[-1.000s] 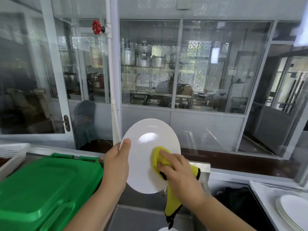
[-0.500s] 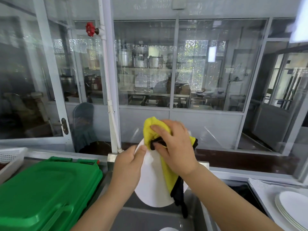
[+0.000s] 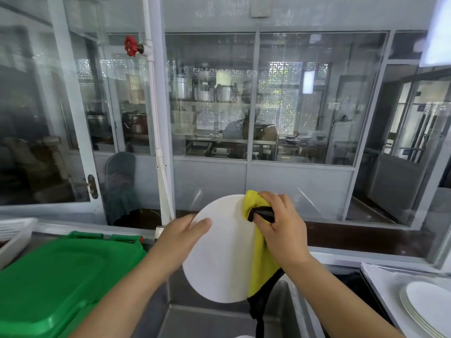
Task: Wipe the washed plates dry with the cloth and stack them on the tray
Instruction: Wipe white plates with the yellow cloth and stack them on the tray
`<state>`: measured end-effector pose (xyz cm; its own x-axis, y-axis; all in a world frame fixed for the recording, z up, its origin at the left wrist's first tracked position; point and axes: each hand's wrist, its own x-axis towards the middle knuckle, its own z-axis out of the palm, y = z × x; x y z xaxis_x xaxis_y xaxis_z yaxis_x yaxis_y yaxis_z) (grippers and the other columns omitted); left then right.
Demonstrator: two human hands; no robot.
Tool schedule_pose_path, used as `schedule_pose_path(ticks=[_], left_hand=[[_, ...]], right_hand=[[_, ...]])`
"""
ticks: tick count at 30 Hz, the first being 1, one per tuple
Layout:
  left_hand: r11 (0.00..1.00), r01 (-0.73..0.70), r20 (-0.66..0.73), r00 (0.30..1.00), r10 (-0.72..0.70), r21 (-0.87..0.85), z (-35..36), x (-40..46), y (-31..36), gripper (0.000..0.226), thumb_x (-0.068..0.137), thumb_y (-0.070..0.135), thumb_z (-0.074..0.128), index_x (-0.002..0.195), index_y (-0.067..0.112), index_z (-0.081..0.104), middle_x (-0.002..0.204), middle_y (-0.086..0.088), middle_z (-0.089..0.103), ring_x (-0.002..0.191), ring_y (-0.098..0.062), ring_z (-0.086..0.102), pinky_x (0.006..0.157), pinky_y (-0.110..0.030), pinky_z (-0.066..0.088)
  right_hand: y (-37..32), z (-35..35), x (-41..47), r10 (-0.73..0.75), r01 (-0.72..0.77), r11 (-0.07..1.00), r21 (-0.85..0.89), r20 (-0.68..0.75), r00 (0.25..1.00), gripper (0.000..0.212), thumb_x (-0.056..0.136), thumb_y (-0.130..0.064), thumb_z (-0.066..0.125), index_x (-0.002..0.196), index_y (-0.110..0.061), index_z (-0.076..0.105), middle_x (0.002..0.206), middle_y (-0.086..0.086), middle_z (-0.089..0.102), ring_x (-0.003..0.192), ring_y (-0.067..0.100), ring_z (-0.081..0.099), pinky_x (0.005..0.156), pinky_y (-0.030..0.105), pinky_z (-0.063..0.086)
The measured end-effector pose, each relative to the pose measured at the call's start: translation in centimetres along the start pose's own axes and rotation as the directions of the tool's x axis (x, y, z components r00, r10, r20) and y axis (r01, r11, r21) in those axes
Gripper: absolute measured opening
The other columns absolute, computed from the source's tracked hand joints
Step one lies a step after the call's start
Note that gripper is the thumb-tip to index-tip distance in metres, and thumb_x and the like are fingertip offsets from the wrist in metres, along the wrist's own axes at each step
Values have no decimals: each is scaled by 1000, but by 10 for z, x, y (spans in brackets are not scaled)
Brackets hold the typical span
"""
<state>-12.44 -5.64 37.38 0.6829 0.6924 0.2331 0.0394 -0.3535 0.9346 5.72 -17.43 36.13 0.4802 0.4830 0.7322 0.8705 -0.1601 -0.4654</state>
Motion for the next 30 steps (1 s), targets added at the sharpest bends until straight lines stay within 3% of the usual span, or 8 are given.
schedule_pose_path(ticks=[5,10,13,15,19,24,27,30], left_hand=[[985,-50,-5,999,52,165,3,10,3,38,94,40,54,63,23,67,63,10,68,64,-10,63,60,-25,45],[960,-154,1,987,158,234,19,5,-4,44,94,36,55,52,22,52,43,11,43,43,-3,36,48,-22,25],[971,-177,-90,977,193,163,21,-4,0,47,87,51,57,52,20,53,45,5,46,45,-5,40,51,-23,29],[986,-169,-189,968,168,8,21,-10,2,59,79,65,54,66,8,62,56,-6,56,56,-16,51,59,-31,38],[960,-241,-365,914,176,-142,36,-22,-8,71,76,72,48,82,2,63,68,-10,60,64,-19,53,64,-33,41],[974,-42,-129,992,13,-224,34,-16,-16,17,87,52,59,81,43,73,87,14,74,83,-7,69,69,-25,48],[995,15,75,997,-8,-103,18,0,-5,23,79,50,57,85,37,74,88,11,74,83,-9,70,69,-25,50],[999,-25,74,997,22,35,18,7,1,32,93,49,50,77,34,73,79,17,73,73,0,67,66,-21,48]], right_hand=[[-14,-6,-1,-209,201,967,-158,-34,977,42,77,-30,72,115,-30,53,99,3,58,70,30,62,51,32,47],[-32,-11,12,-567,550,766,-332,53,822,32,76,-46,50,103,-29,49,82,5,59,58,25,57,48,25,40],[-25,-15,13,-427,404,873,-275,-29,904,33,75,-42,59,103,-26,64,88,5,60,61,26,61,49,22,37],[-13,-13,10,-133,122,986,-113,-91,987,34,79,-32,68,112,-26,64,100,2,58,77,28,62,57,28,39],[-2,1,-1,224,-179,962,207,-217,950,35,83,-22,66,115,-33,56,103,-10,52,90,12,57,68,27,34],[5,-9,-1,184,-161,975,152,-147,972,32,83,-29,64,111,-40,53,102,-13,51,88,11,58,67,31,41],[3,-14,-1,27,-31,998,-45,-89,996,35,81,-31,70,114,-31,59,101,-5,54,83,22,61,59,31,42],[-7,-13,-3,-162,139,968,-210,-96,982,38,77,-34,68,111,-31,54,94,4,59,68,30,62,48,29,39]])
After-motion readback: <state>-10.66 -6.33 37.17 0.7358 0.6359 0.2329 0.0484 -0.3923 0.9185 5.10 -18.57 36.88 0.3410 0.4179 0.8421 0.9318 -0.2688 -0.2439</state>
